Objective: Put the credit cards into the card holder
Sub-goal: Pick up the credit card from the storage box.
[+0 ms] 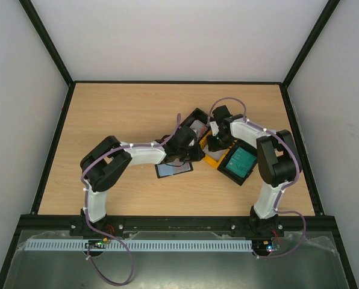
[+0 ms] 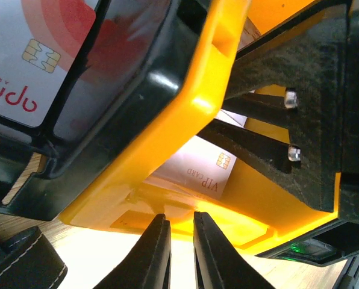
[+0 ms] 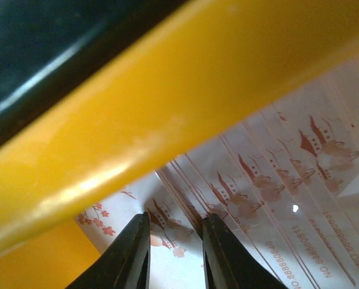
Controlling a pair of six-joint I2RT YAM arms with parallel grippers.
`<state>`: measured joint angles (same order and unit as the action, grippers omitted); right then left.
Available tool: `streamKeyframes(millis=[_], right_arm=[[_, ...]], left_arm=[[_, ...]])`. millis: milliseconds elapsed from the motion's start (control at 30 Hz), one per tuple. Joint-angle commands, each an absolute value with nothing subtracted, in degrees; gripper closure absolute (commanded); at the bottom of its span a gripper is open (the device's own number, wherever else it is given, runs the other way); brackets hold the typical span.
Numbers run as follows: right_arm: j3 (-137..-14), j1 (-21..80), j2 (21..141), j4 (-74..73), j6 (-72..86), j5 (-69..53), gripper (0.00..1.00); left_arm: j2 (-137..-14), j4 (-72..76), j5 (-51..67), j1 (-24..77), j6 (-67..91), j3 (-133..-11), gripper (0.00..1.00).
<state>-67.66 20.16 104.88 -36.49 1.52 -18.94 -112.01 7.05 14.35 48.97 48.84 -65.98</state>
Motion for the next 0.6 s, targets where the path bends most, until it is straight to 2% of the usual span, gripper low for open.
streamKeyframes(millis=[0, 567], right_arm=[[-66.9, 21.4, 102.4, -41.3, 3.0, -23.6, 0.78], [-61.4, 22.7, 95.3, -41.1, 4.9, -25.1, 0.79]], left_arm=[[-114.5, 4.6, 12.0, 48.6, 47.8, -66.8, 0.86], [-114.5, 4.4, 11.9, 48.0, 47.4, -66.9, 0.87]])
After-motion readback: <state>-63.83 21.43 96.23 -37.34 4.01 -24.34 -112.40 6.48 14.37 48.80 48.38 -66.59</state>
